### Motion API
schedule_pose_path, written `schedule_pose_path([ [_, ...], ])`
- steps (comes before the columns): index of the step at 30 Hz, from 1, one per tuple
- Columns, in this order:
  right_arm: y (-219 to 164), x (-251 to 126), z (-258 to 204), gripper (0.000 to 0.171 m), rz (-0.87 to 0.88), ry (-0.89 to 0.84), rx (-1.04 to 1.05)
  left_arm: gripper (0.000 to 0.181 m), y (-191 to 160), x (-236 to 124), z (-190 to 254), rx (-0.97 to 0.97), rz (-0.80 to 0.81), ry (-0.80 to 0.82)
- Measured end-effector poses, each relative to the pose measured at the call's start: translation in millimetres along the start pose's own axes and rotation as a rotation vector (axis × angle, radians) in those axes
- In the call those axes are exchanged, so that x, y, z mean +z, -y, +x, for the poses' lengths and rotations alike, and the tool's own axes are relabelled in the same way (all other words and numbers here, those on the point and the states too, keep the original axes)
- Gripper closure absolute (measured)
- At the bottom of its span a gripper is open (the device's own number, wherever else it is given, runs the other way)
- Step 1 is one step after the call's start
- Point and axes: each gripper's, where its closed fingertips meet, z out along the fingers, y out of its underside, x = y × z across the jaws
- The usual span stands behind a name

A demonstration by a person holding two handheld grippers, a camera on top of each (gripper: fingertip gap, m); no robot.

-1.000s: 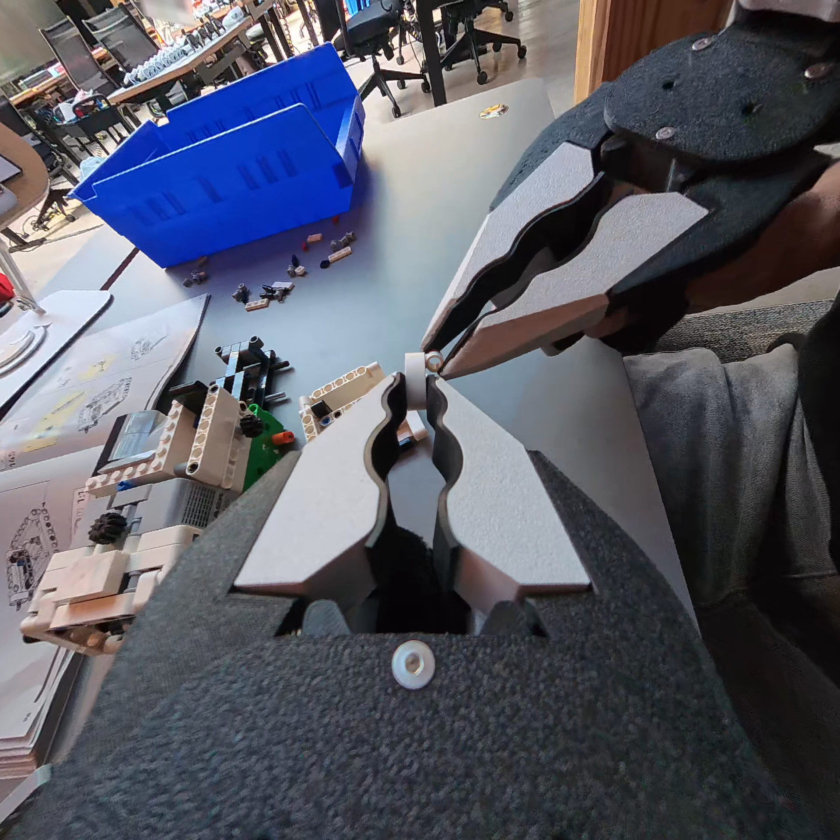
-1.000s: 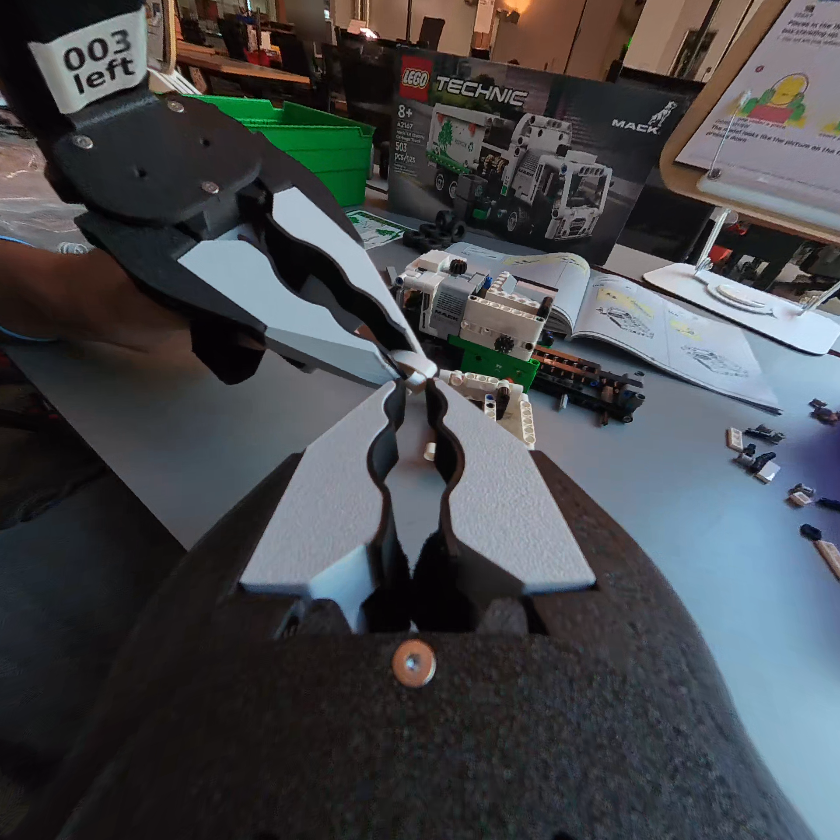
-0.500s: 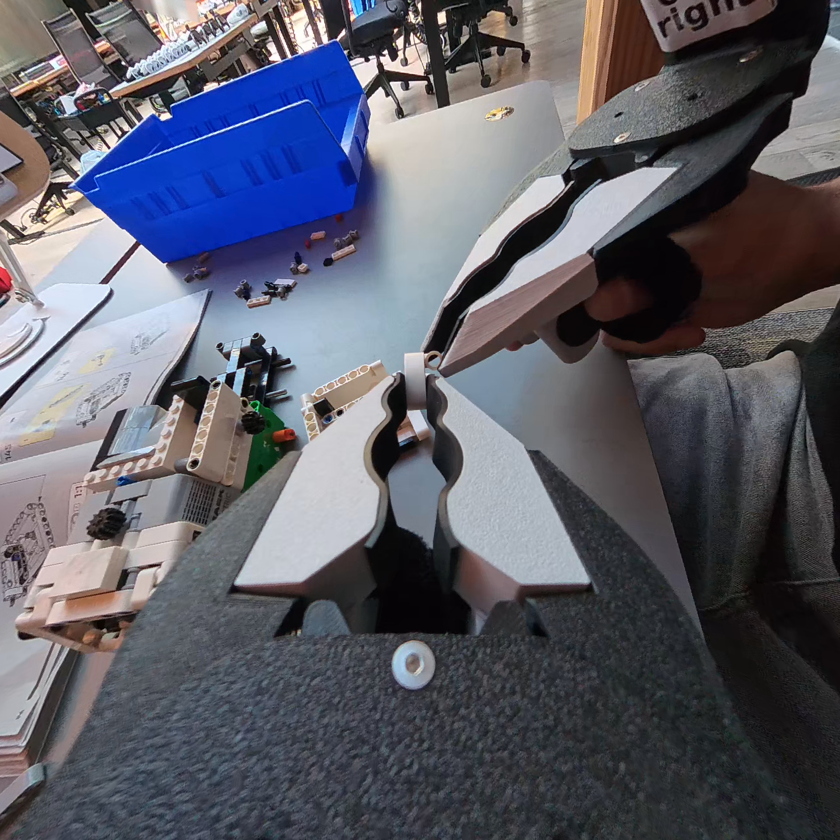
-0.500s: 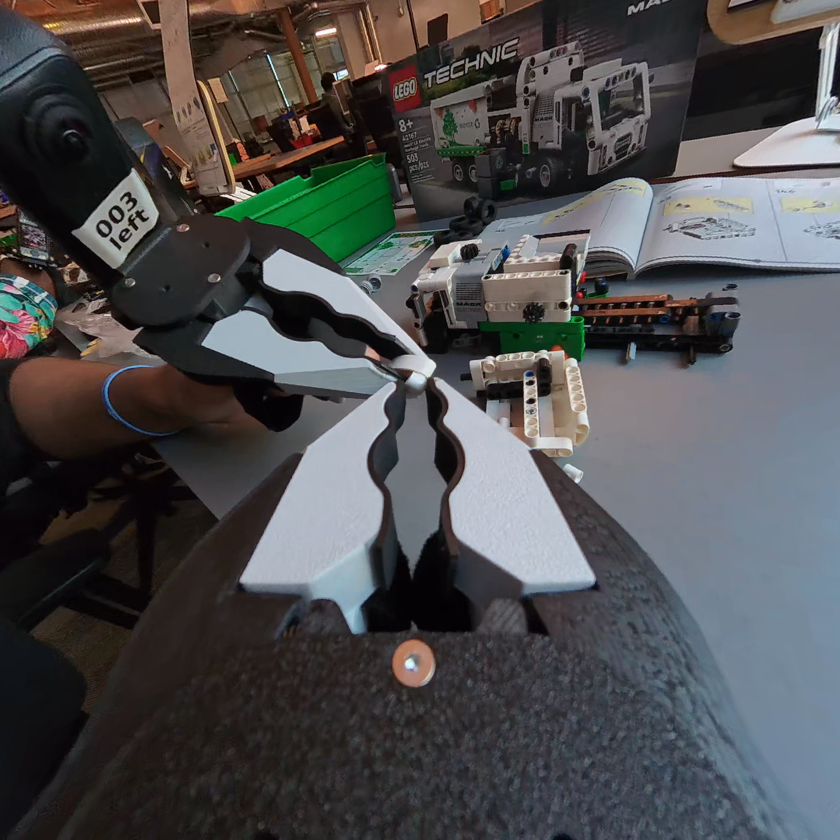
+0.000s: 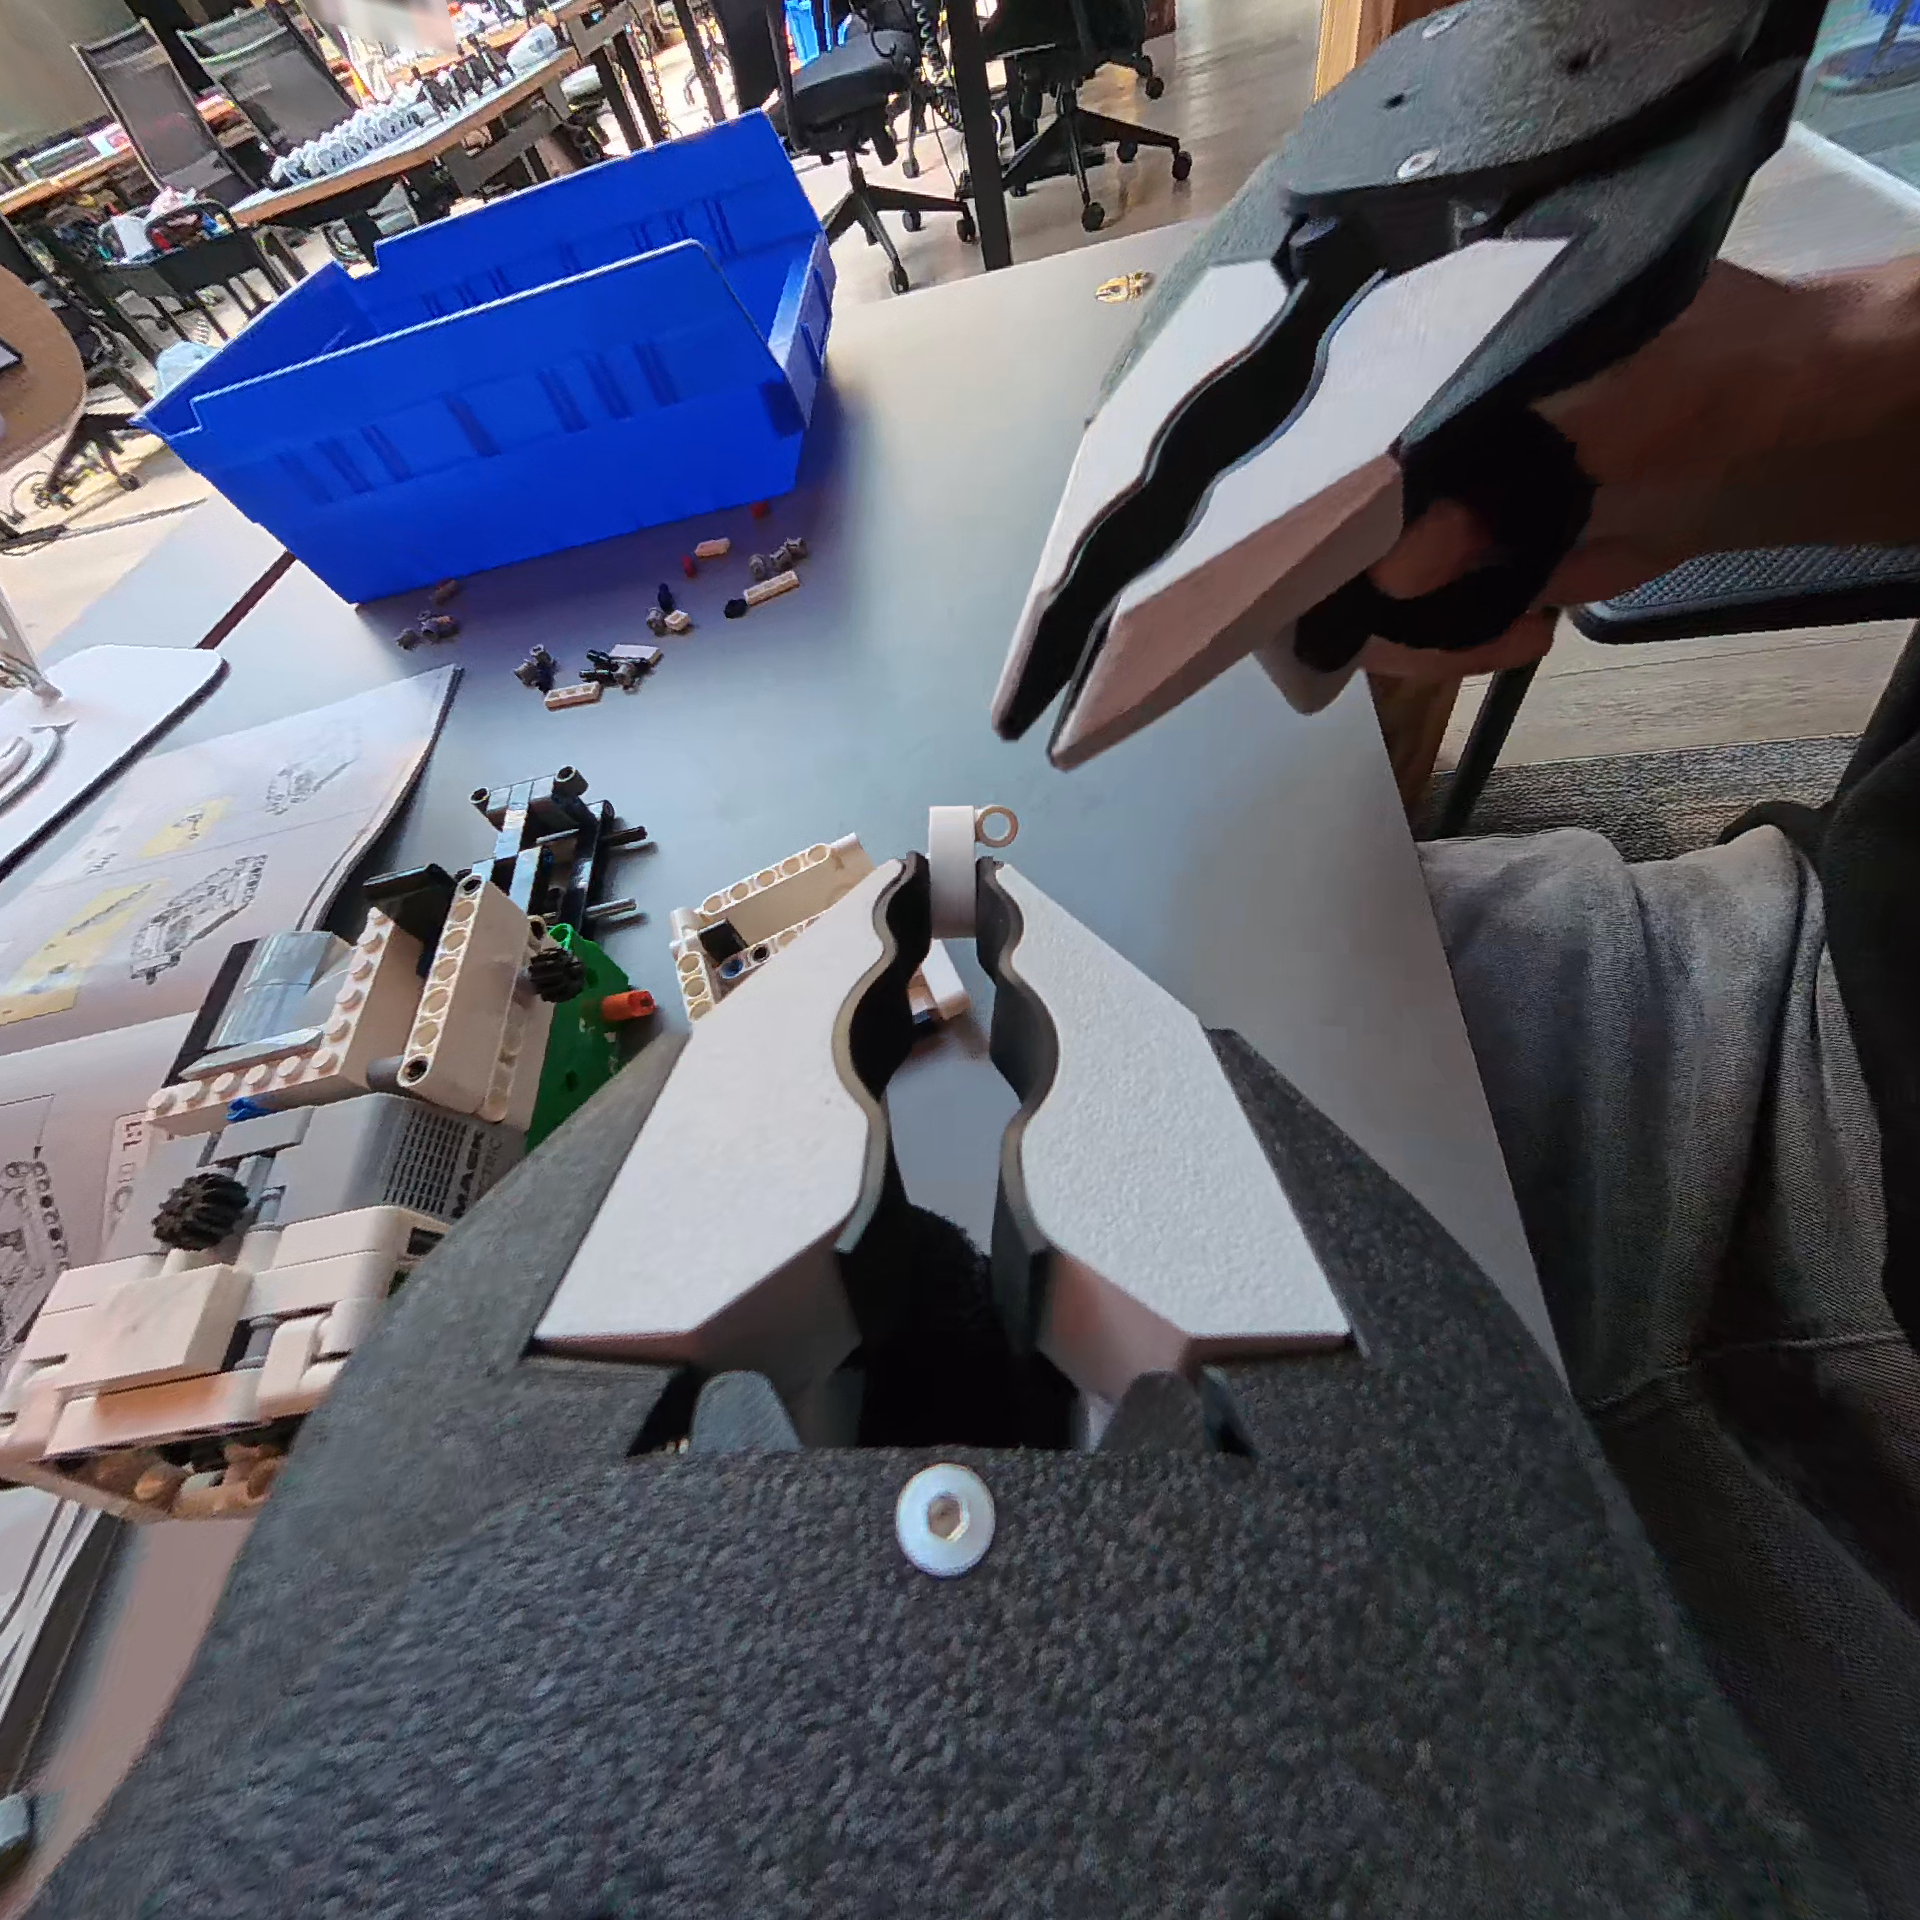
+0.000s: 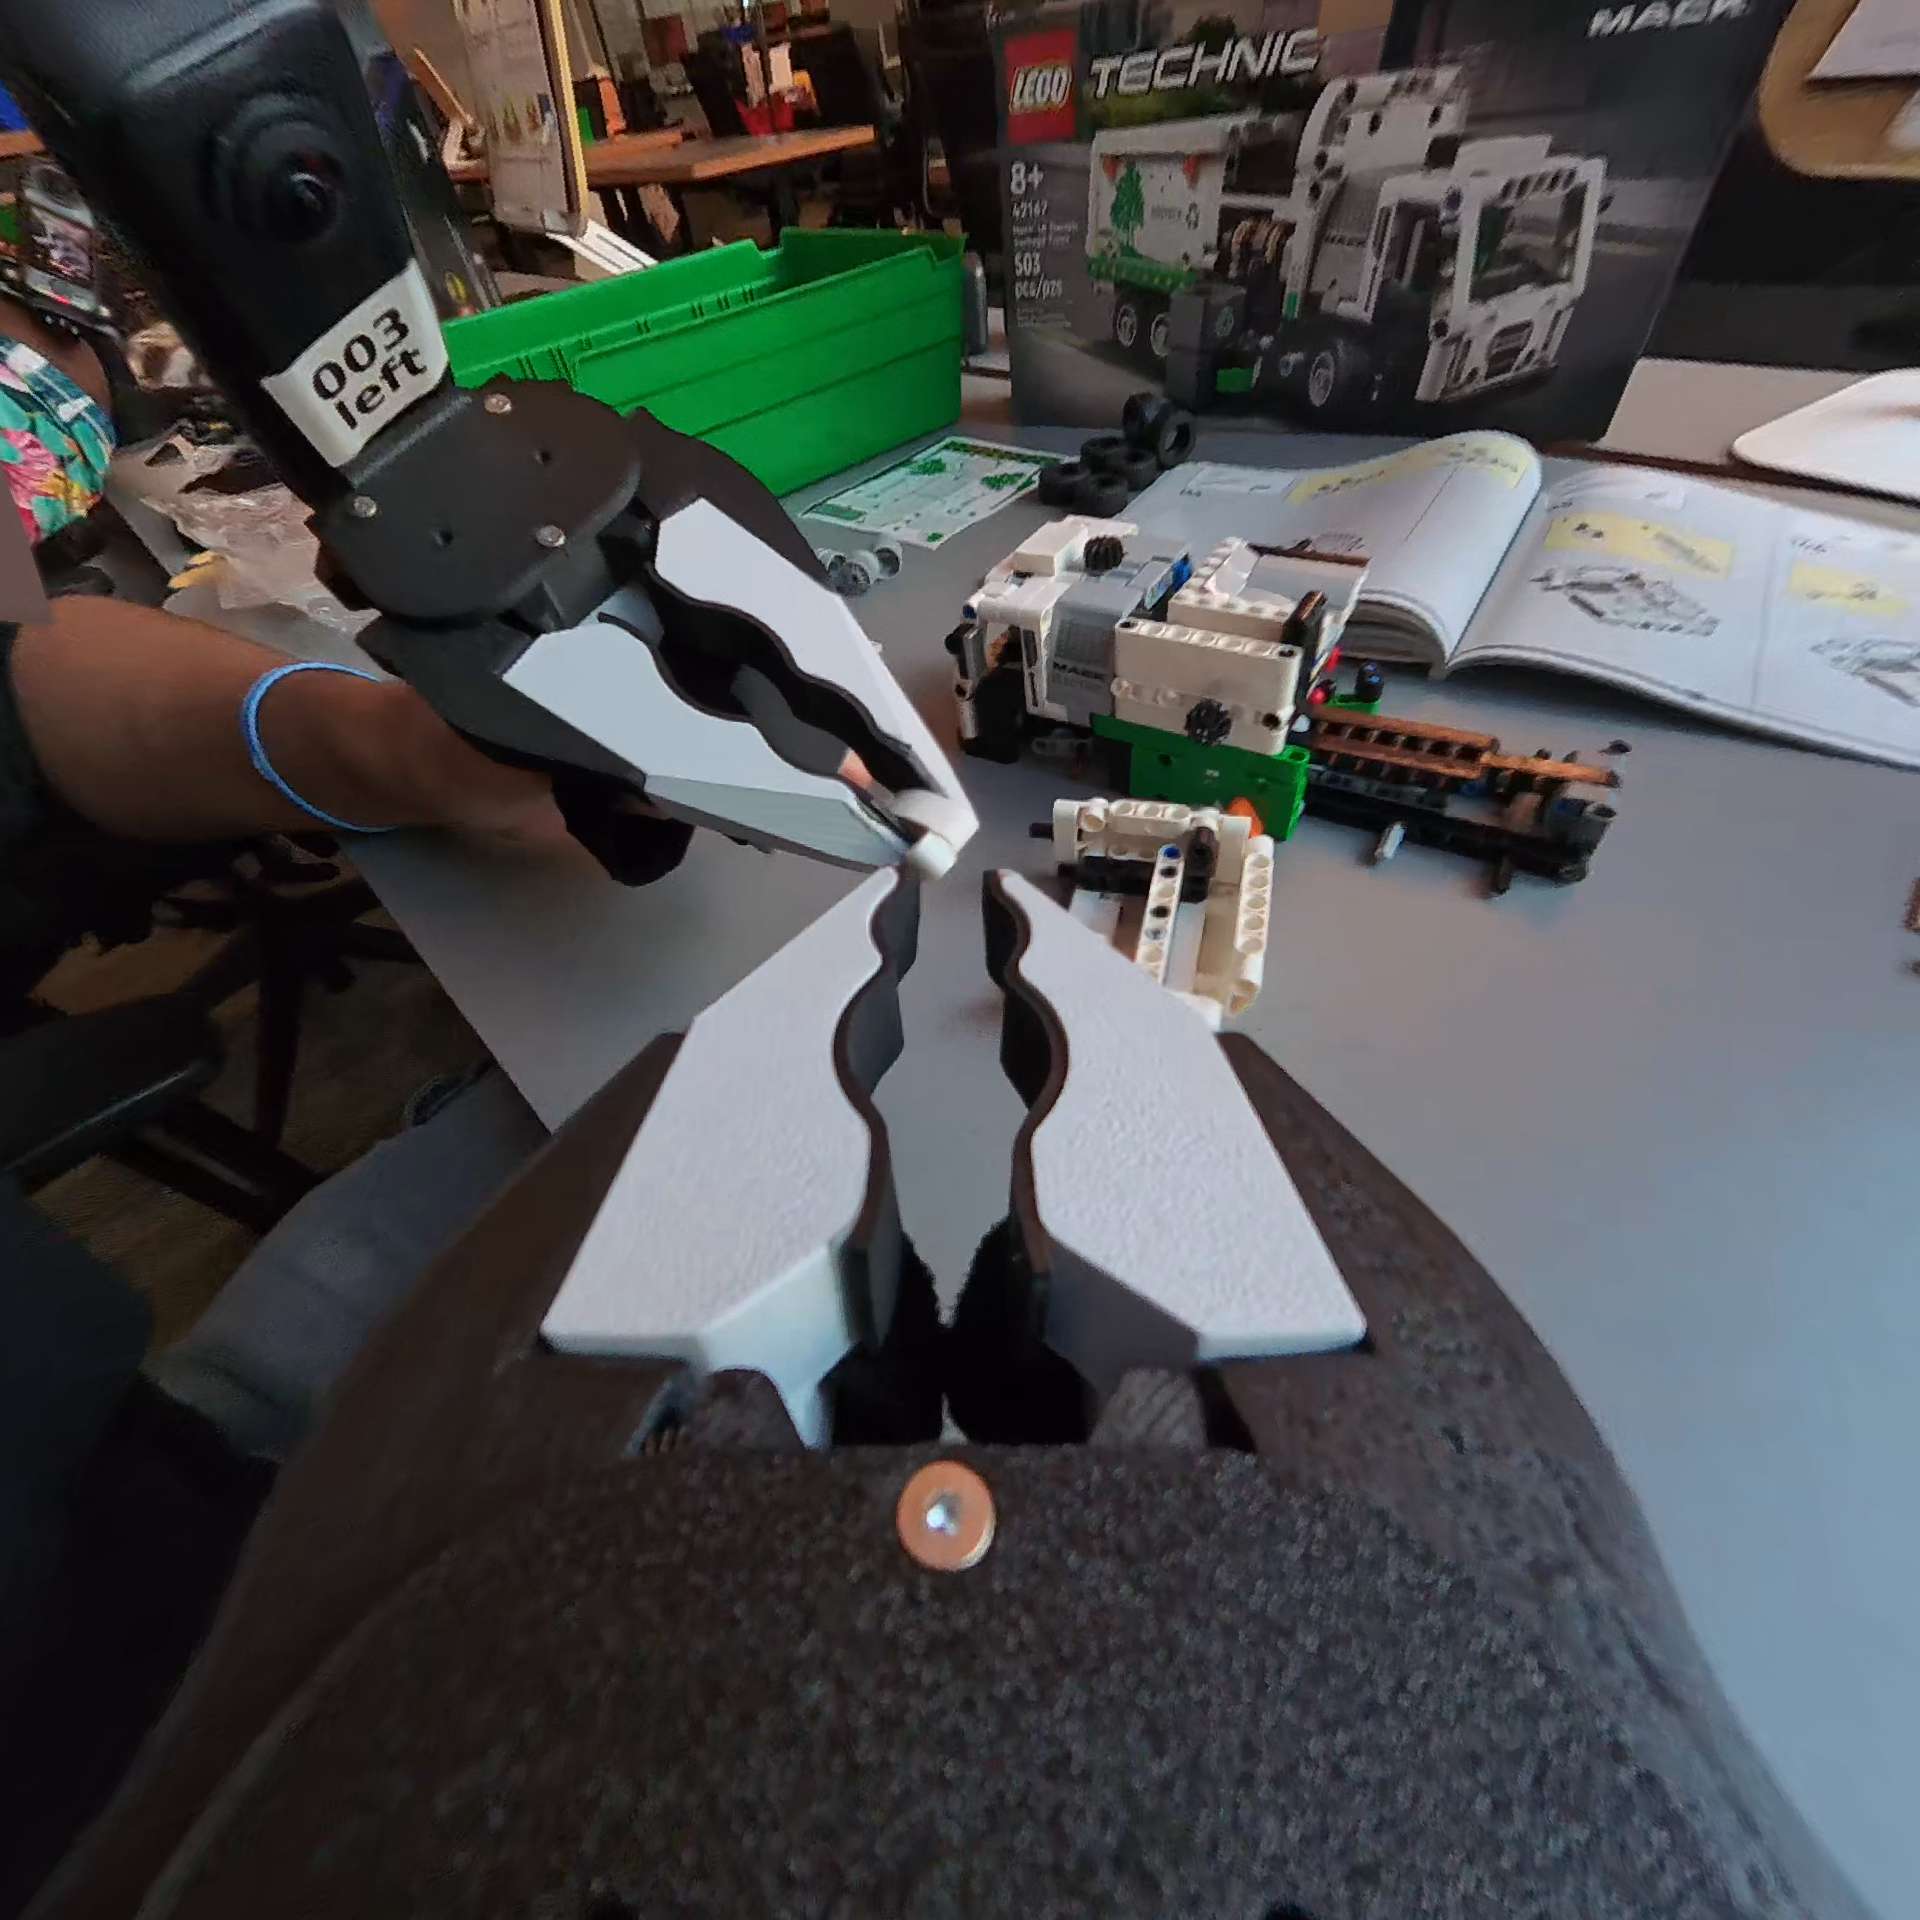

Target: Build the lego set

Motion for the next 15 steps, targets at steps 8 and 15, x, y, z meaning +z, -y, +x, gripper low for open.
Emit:
schedule_pose_path([
  [8,-3.4,11.4,-13.5,0.153,0.023,0.172,0.293,0.174,3.3,-2.1,1.1,0.148,0.003,0.074],
  [15,-8.0,15.3,-12.3,0.157,0.028,0.218,0.434,0.174,2.6,-1.1,-0.3,0.18,-0.01,0.106],
])
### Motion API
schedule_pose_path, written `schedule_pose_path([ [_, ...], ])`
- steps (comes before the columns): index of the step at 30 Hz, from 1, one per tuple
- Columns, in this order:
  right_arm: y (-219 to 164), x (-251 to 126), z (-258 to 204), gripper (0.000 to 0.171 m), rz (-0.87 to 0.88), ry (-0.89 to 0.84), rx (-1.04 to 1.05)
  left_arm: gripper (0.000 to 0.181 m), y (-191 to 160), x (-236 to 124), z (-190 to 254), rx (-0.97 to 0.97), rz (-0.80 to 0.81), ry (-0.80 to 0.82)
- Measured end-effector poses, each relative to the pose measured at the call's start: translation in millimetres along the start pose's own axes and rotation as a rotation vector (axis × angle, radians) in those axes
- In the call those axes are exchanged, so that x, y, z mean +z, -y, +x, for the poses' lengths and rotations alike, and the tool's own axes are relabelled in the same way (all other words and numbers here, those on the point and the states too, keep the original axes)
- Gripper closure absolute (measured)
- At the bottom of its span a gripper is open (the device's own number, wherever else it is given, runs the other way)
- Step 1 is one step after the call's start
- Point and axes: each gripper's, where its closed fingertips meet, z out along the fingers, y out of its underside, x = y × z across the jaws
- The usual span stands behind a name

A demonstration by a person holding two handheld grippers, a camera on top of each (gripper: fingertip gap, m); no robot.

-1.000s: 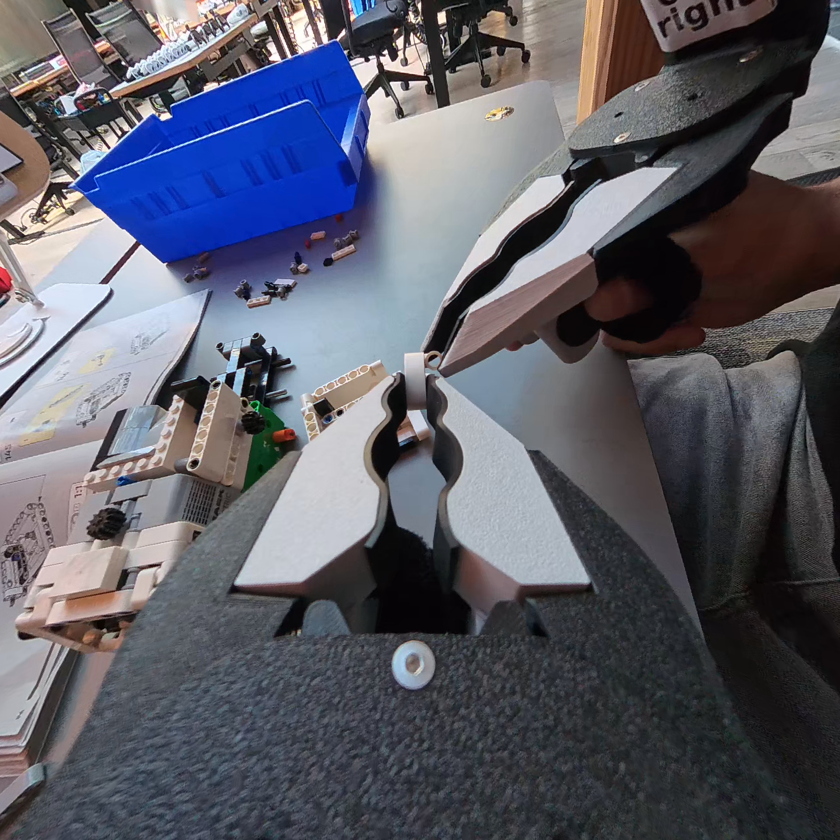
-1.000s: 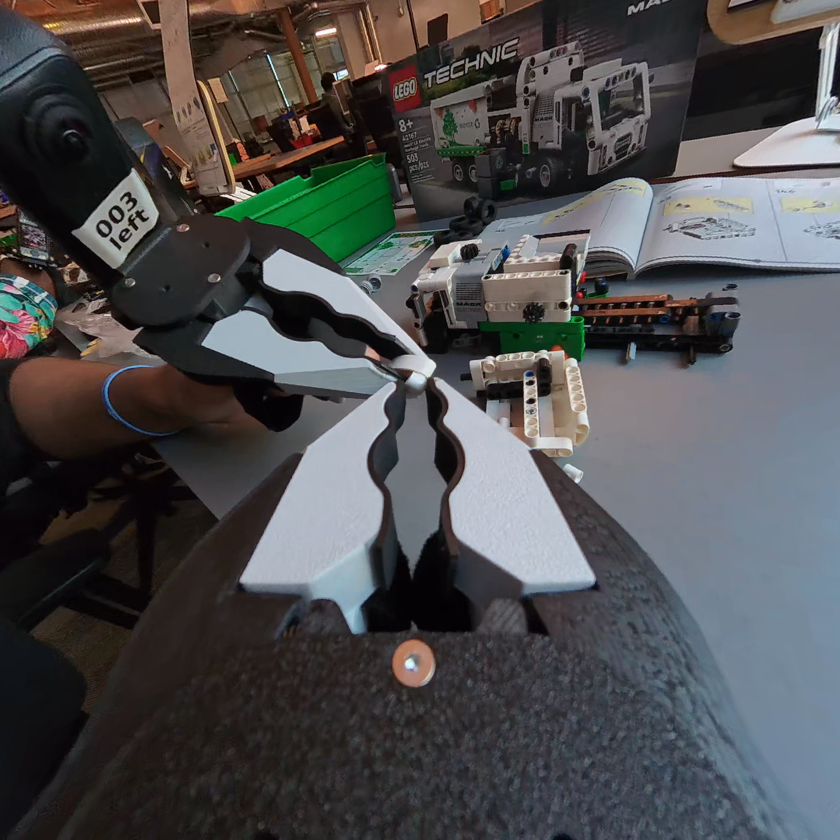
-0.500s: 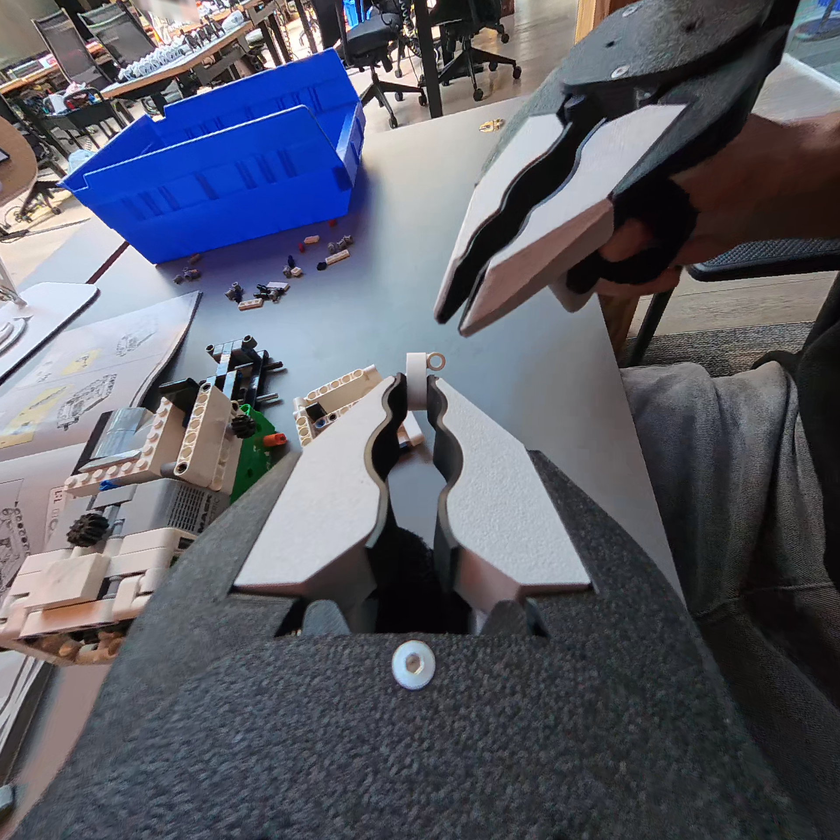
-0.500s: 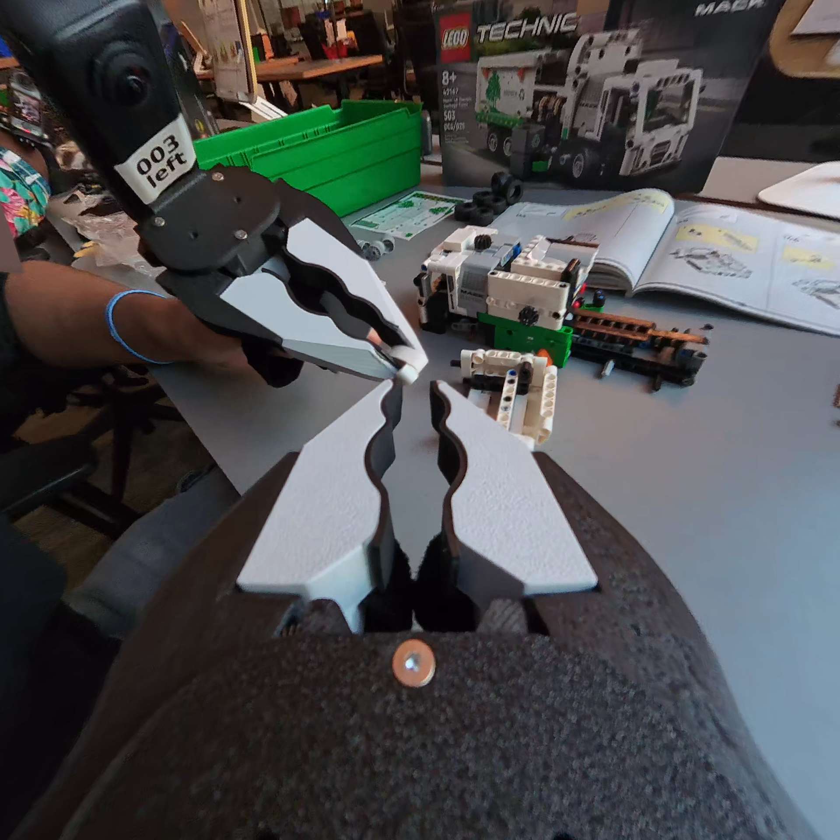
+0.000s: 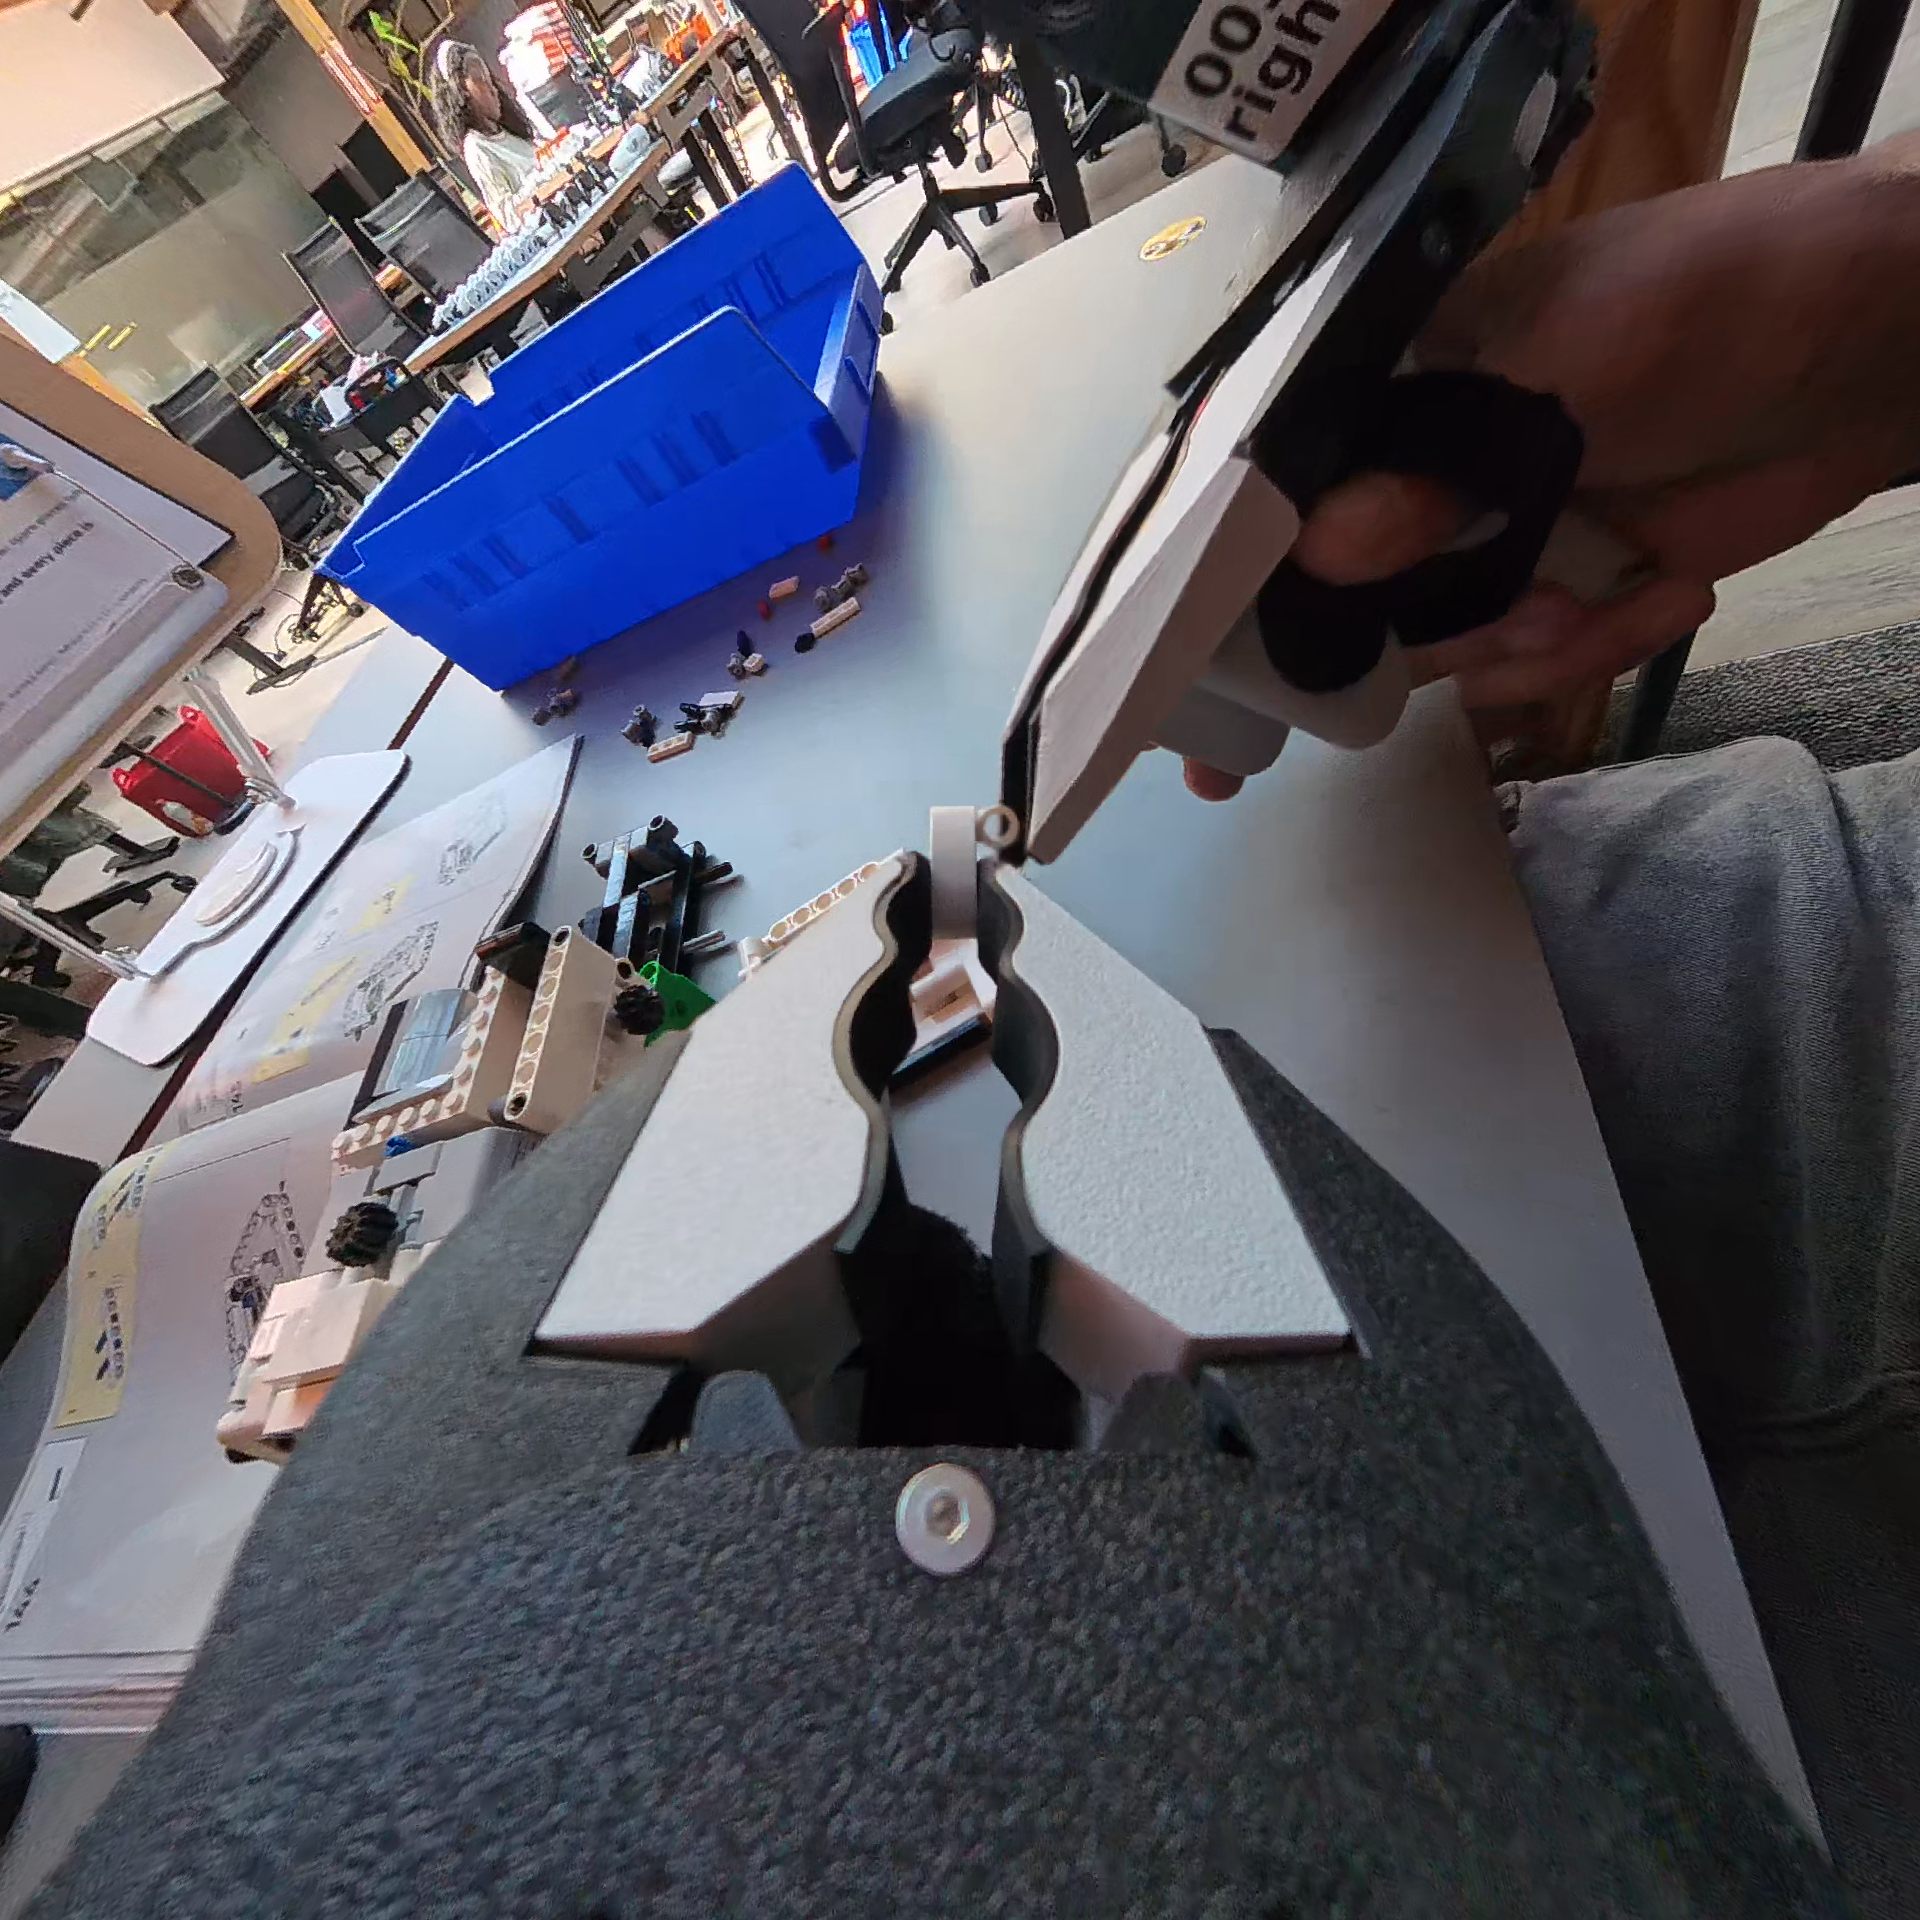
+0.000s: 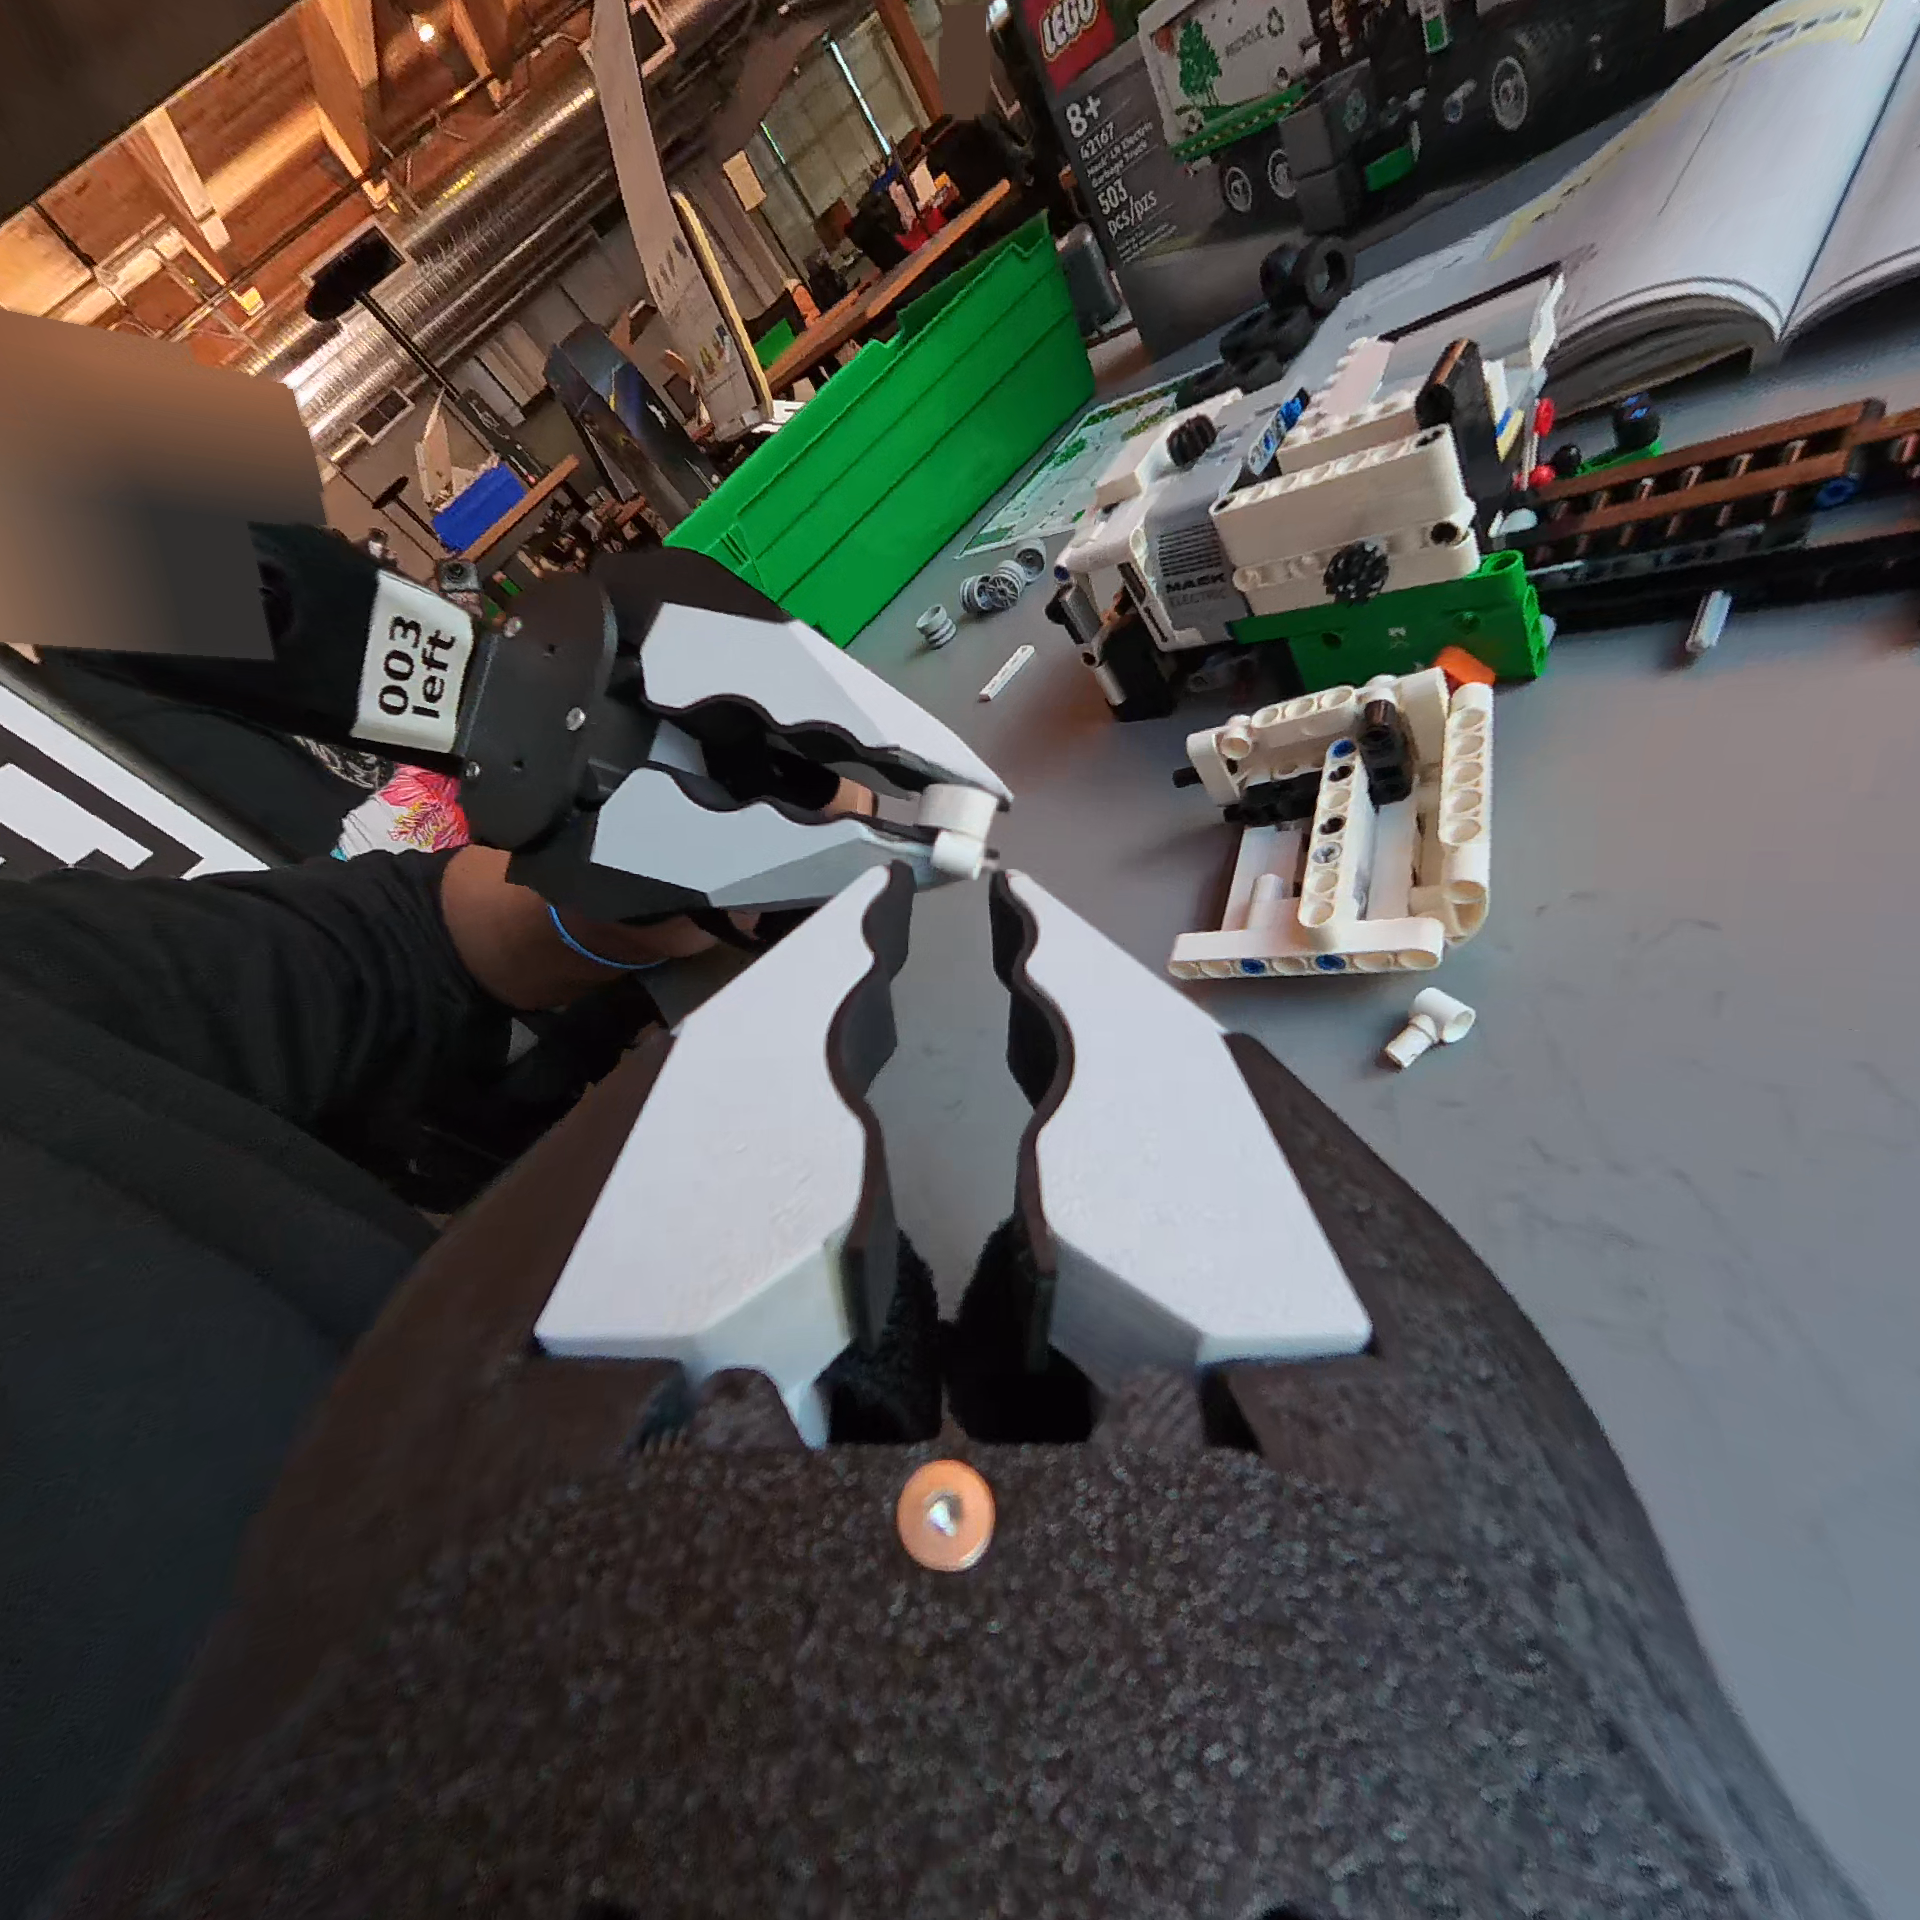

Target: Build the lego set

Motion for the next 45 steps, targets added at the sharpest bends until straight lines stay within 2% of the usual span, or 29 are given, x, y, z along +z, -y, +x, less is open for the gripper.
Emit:
schedule_pose_path([
  [23,2.8,3.2,6.5,0.164,-0.023,-0.025,0.015,0.174,-5.6,0.5,-2.7,0.117,-0.053,0.078],
  [36,6.4,-4.2,-6.5,0.165,-0.03,0.232,0.323,0.174,6.1,-4.2,0.9,0.147,0.004,0.077],
  [41,9.0,-5.4,-10.2,0.165,-0.028,0.293,0.39,0.174,8.8,-5.9,1.0,0.142,0.019,0.07],
  [45,9.4,-4.2,-9.1,0.165,-0.029,0.273,0.358,0.174,8.1,-5.8,0.1,0.073,0.032,0.026],
])
